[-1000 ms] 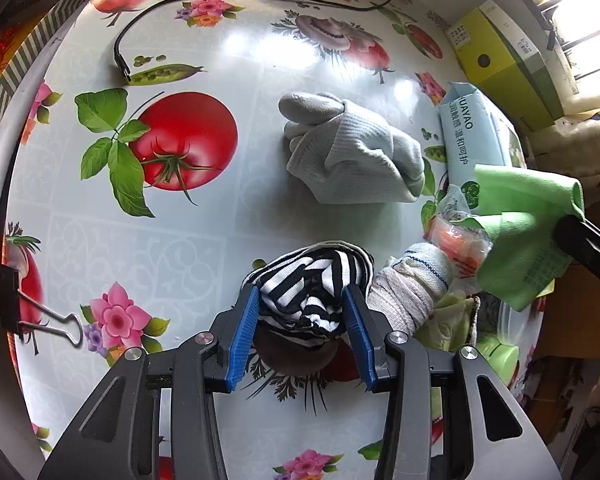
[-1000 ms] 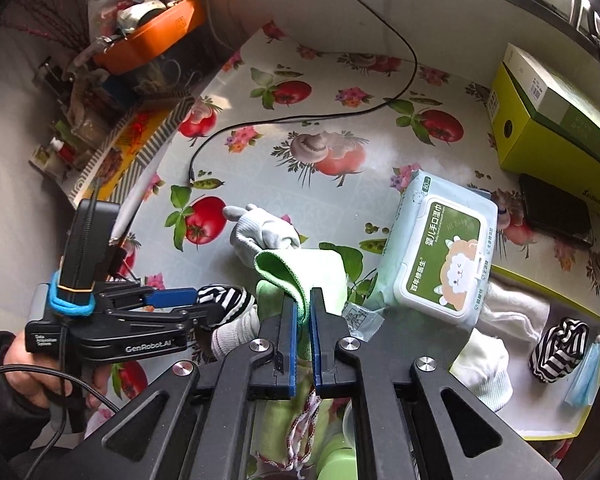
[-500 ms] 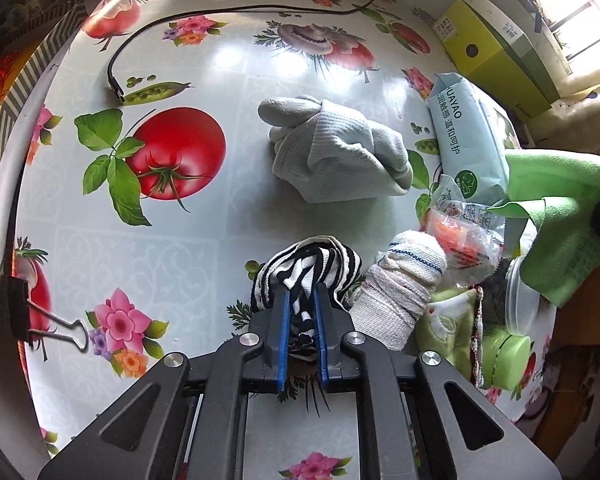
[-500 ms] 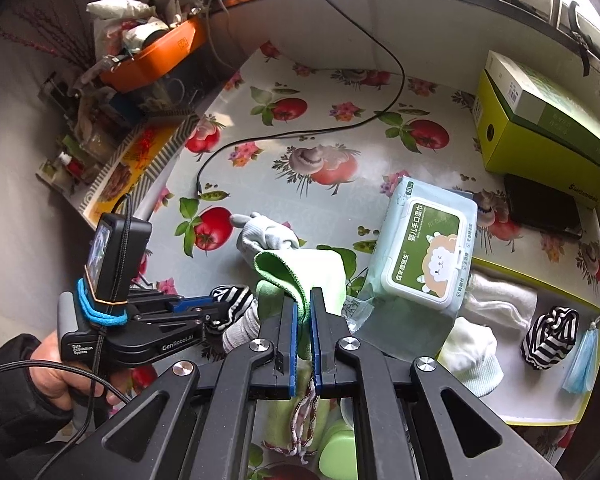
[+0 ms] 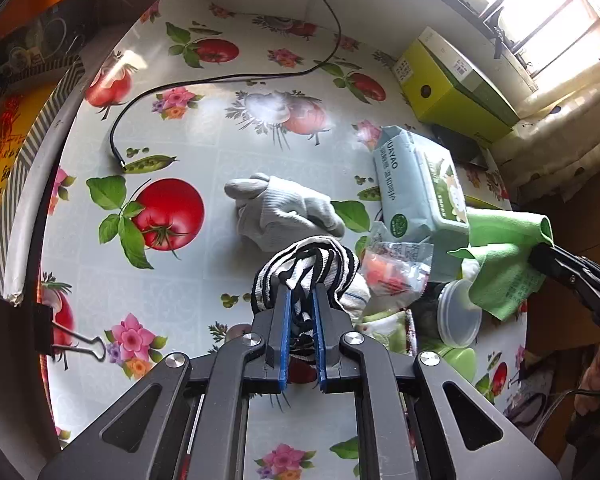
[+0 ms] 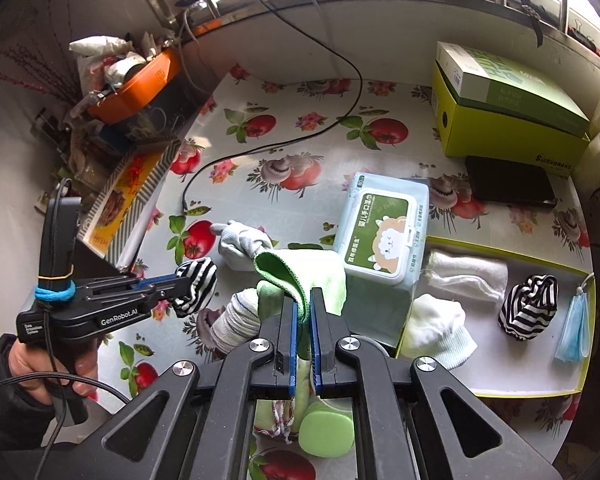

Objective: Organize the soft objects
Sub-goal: 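Carry the striped cloth and green cloth over the white tray, then lower the green cloth into the tray and open the right gripper, then lower the striped cloth into the tray and open the left gripper, then move both tools back to the pile of soft items, then grasp the white rolled sock with blue stripes with the left gripper, then grasp the clear plastic bag with the right gripper while left holds the sock, then carry the white sock and plastic bag over the white tray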

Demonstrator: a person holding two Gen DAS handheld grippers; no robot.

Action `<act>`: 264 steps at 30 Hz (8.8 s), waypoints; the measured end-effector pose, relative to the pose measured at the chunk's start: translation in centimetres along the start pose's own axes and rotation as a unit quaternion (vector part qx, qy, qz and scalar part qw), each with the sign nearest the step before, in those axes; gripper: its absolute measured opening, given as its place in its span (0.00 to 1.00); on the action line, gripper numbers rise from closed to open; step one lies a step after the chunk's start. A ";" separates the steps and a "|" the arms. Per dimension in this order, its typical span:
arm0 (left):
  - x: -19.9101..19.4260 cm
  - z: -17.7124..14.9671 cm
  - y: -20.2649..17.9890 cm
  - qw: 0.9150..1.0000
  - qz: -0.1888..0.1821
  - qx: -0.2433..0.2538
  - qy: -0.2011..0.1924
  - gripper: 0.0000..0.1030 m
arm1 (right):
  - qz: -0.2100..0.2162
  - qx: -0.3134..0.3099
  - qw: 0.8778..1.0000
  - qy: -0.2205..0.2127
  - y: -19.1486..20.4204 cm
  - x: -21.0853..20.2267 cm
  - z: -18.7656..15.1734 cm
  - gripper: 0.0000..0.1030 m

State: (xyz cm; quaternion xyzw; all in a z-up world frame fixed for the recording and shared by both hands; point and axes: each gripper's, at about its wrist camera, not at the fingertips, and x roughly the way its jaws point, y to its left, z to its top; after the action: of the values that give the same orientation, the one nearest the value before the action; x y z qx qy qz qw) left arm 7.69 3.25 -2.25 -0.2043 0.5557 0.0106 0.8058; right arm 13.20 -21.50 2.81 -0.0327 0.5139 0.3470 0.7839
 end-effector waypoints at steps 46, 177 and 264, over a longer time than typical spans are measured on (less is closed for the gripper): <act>1.8 3.0 -18.3 0.981 -0.053 0.184 0.024 0.10 | -0.120 0.215 0.969 -0.028 -22.9 -4.5 -7.4 0.06; 1.4 0.5 -3.1 0.998 -0.020 0.044 0.031 0.31 | 0.025 0.027 0.999 0.027 -2.9 -1.0 -2.6 0.44; 1.4 0.5 -0.9 0.999 -0.045 0.013 0.005 0.40 | 0.049 -0.045 0.993 0.094 2.8 5.8 2.1 0.10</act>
State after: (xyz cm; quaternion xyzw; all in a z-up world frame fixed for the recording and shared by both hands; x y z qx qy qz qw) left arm 8.89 2.32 -3.12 -0.2181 0.5501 -0.0339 0.8054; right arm 14.58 -15.52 -0.17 -0.0753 0.5699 0.4028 0.7123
